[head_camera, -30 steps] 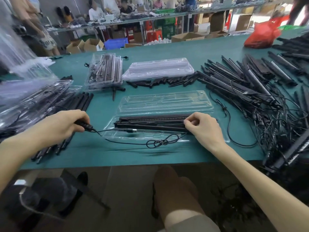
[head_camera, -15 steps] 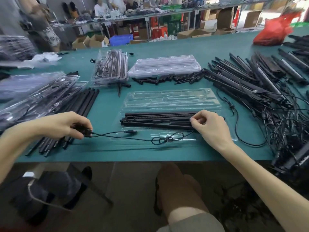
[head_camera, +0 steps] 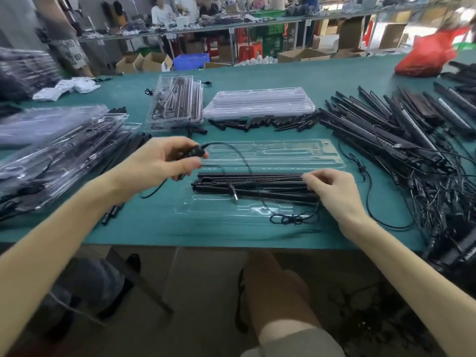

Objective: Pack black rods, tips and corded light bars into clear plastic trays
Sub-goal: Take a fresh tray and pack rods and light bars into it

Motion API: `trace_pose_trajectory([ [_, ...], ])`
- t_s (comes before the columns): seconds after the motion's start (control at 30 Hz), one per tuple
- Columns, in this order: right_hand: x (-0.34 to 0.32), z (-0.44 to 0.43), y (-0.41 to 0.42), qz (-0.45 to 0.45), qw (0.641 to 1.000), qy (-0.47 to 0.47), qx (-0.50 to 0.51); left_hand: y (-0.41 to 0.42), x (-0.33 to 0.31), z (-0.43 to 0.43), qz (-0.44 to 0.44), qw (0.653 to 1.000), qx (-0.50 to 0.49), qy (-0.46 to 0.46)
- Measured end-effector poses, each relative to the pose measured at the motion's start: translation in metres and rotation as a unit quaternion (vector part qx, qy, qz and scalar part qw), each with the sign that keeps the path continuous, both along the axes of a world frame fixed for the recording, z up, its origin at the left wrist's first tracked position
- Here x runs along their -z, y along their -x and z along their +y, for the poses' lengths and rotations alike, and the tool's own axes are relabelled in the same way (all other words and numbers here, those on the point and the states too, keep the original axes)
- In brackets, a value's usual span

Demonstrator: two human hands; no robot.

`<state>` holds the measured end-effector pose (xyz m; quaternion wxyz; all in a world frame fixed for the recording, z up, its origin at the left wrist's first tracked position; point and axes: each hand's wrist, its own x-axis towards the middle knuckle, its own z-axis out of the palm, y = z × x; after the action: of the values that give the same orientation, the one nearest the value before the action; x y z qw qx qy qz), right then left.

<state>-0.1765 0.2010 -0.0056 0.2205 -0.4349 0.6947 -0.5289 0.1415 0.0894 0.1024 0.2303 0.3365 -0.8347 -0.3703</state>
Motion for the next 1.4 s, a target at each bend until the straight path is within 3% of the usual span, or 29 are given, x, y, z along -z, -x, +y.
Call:
trace_pose_trajectory([
  [0.2,-0.011,-0.008,0.005,-0.175,0.985,-0.008,0.009,0.078,0.006,0.02,0.129,0.991,0.01,-0.034],
  [0.37,-0.023,-0.008,0.013,-0.374,0.925,0.052,-0.047,0.126,0.045,0.038,-0.006,0.997,0.069,0.037],
  [0.47,-0.031,-0.002,0.026,-0.394,0.913,0.096,-0.044,0.133,0.06,0.036,-0.073,0.991,0.053,0.098],
  [0.53,-0.035,0.002,0.032,-0.36,0.927,0.094,-0.04,0.13,0.061,0.032,-0.086,0.988,0.032,0.121],
  [0.67,-0.037,0.008,0.034,-0.204,0.976,0.068,-0.027,0.123,0.054,0.021,-0.092,0.986,0.028,0.138],
  [0.83,-0.035,0.009,0.017,-0.007,0.996,0.093,-0.007,0.123,0.057,0.02,-0.087,0.99,0.042,0.101],
  [0.97,-0.024,0.019,-0.003,0.16,0.982,0.093,-0.037,0.119,0.066,0.018,-0.115,0.987,0.037,0.104],
  [1.13,-0.017,0.028,-0.015,0.336,0.933,0.083,-0.104,0.103,0.065,0.01,-0.107,0.986,0.025,0.124],
  [1.2,-0.014,0.027,-0.017,0.368,0.92,0.067,-0.113,0.098,0.065,0.011,-0.103,0.986,0.026,0.128],
  [1.4,-0.007,0.017,-0.02,0.348,0.929,0.064,-0.111,0.085,0.066,0.01,-0.121,0.977,0.024,0.174],
])
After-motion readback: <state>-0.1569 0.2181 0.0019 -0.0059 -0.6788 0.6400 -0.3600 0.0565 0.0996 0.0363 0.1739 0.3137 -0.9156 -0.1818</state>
